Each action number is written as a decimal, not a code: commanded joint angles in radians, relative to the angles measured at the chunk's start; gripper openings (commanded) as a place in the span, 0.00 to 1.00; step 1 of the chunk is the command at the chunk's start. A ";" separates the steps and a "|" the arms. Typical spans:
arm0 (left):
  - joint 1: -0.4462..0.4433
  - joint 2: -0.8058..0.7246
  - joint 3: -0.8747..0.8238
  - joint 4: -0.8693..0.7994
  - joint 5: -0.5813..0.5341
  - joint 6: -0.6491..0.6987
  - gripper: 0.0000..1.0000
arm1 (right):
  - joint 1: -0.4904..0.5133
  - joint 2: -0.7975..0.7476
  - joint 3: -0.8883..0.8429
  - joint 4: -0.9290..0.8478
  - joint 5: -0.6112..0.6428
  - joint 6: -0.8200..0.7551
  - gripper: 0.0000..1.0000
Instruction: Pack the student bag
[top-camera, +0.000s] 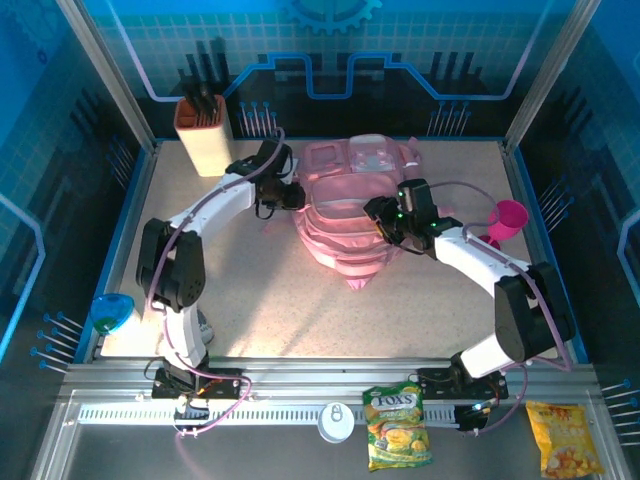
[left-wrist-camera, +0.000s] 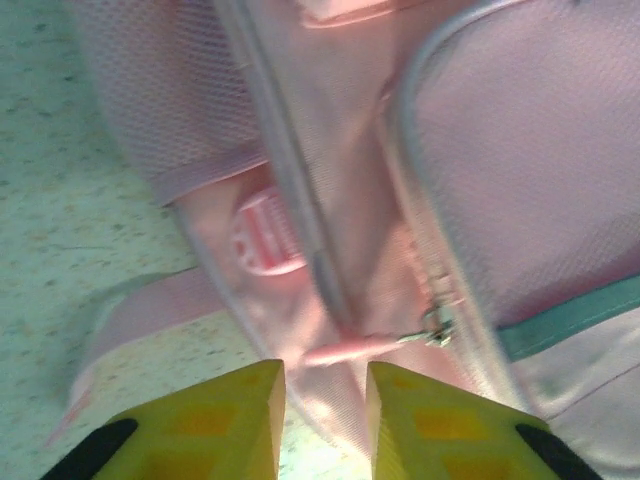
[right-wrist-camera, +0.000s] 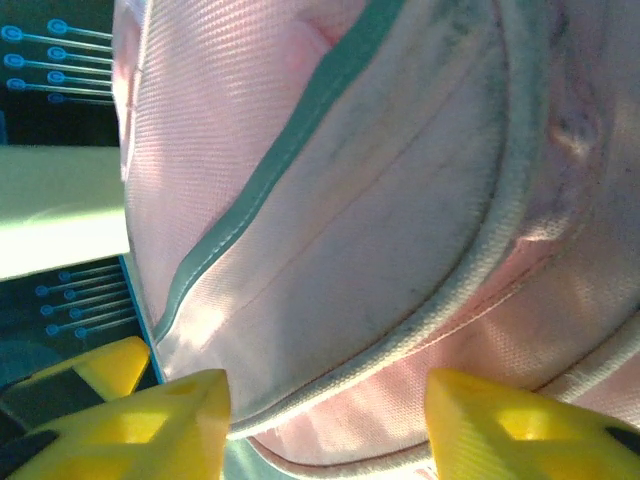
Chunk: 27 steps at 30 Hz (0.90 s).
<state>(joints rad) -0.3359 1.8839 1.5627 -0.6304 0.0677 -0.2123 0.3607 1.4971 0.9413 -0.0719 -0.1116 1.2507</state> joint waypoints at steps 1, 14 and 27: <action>0.018 -0.146 -0.104 -0.054 -0.032 -0.113 0.41 | 0.005 -0.060 0.044 -0.075 0.032 -0.139 0.68; 0.166 -0.575 -0.608 -0.215 -0.220 -0.338 0.88 | 0.058 -0.045 0.162 -0.241 0.174 -0.352 0.88; 0.341 -0.691 -0.815 -0.314 -0.418 -0.521 0.98 | 0.062 0.047 0.230 -0.236 0.146 -0.383 0.98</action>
<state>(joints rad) -0.0338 1.2228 0.7746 -0.8982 -0.2768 -0.6689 0.4076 1.5257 1.1248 -0.2844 0.0265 0.8974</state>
